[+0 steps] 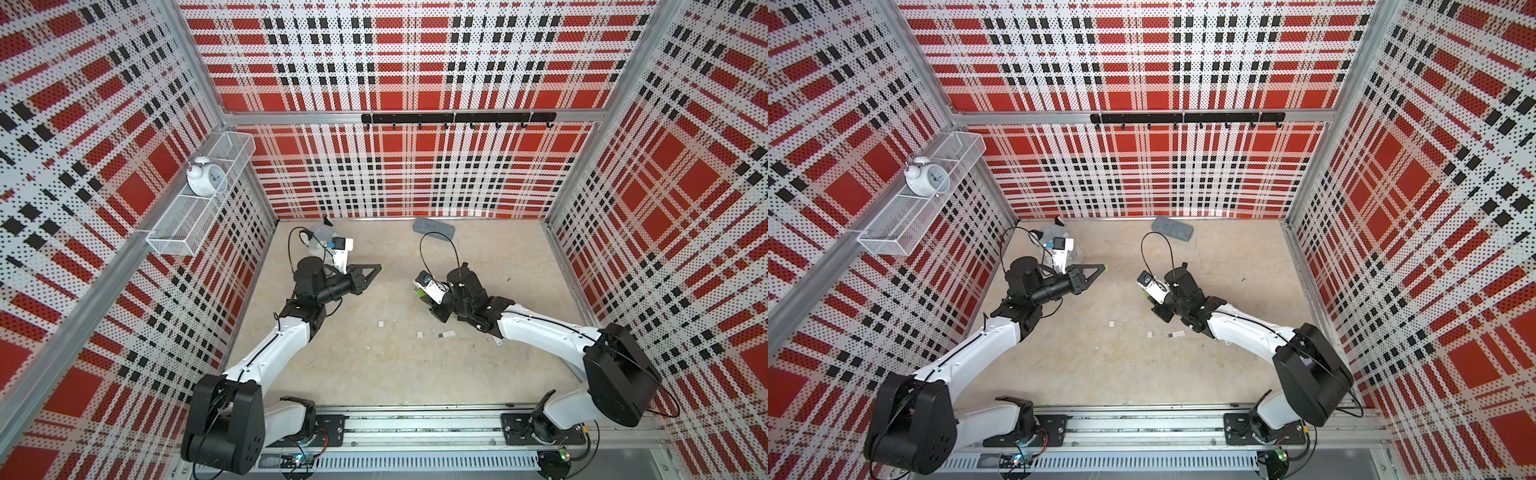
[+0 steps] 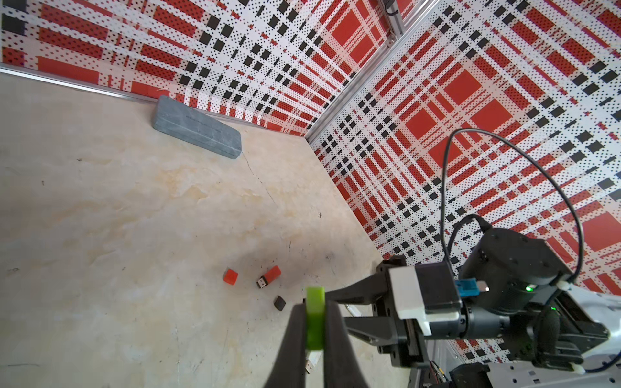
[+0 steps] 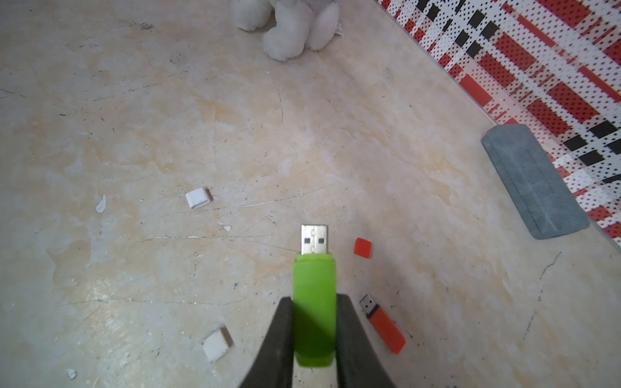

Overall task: Close the usb drive cover
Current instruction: Pick up the USB drive from the center of the board, then close the cover of the USB drive.

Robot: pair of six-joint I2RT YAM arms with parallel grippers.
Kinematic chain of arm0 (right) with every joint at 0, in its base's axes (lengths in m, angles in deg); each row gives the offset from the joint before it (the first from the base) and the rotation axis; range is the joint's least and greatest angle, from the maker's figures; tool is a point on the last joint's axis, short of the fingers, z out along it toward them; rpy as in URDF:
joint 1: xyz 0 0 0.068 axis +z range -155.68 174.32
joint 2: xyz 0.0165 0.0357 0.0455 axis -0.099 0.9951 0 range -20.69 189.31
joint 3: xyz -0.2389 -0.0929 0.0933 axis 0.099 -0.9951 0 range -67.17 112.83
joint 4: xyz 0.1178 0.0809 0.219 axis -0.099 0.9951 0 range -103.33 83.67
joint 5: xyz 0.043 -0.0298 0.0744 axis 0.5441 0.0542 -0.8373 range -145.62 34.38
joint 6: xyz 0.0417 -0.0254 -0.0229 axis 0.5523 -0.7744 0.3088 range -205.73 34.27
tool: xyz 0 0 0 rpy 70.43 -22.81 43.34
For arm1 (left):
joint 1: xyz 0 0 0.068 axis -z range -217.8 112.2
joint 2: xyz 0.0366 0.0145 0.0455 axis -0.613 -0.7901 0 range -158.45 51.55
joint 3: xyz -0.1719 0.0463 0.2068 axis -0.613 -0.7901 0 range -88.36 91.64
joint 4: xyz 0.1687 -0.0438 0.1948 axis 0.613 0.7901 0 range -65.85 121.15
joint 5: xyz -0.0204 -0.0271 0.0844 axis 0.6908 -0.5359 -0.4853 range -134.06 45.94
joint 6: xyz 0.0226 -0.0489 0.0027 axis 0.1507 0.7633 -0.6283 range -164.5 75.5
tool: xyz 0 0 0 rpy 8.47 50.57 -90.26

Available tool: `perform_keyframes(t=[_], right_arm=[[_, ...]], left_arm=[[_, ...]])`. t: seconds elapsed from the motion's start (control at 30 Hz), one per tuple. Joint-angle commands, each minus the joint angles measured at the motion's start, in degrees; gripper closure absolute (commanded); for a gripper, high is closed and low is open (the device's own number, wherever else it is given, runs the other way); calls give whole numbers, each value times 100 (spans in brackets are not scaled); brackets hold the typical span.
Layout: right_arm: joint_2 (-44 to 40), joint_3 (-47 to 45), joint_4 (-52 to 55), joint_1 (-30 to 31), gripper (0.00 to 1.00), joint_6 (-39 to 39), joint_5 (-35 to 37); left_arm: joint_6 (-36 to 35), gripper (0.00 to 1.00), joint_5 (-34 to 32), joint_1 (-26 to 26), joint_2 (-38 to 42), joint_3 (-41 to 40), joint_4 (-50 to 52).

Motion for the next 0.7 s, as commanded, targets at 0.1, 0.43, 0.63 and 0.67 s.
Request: perform_keyframes(t=[0.1, 0.43, 0.63, 0.67], right_arm=[[-359, -356, -455, -59, 85, -712, -279], [-351, -437, -625, -72, 85, -1113, -542], [-204, -369, -618, -76, 85, -1092, -656], [-170, -364, -623, -89, 85, -1107, -672]], left_arm=[[-24, 100, -99, 57, 155, 14, -98], [-443, 100, -247, -48, 486, -164, -102], [-405, 100, -222, -152, 577, -313, -185], [-400, 100, -240, -149, 590, -351, -206]])
